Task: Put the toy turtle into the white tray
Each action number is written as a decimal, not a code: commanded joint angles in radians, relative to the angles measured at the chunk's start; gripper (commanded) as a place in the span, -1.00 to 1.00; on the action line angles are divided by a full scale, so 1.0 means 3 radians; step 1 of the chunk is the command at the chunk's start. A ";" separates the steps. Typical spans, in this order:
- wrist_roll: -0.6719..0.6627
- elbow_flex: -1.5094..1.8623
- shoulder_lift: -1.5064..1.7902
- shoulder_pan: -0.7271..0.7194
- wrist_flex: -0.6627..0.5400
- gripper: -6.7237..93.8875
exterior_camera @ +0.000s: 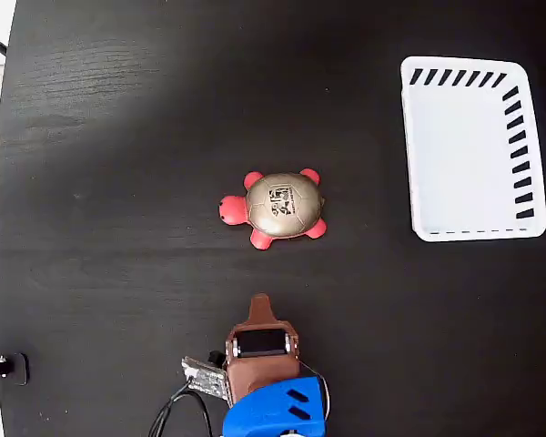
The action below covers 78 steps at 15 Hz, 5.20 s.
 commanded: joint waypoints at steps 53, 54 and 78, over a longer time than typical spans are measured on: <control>-0.0706 -0.4316 -0.5042 0.0383 0.0844 -0.87; -0.0726 -0.4367 -0.5098 0.0399 0.0849 -0.87; -0.0992 -0.4418 -0.5737 0.0552 0.0951 0.47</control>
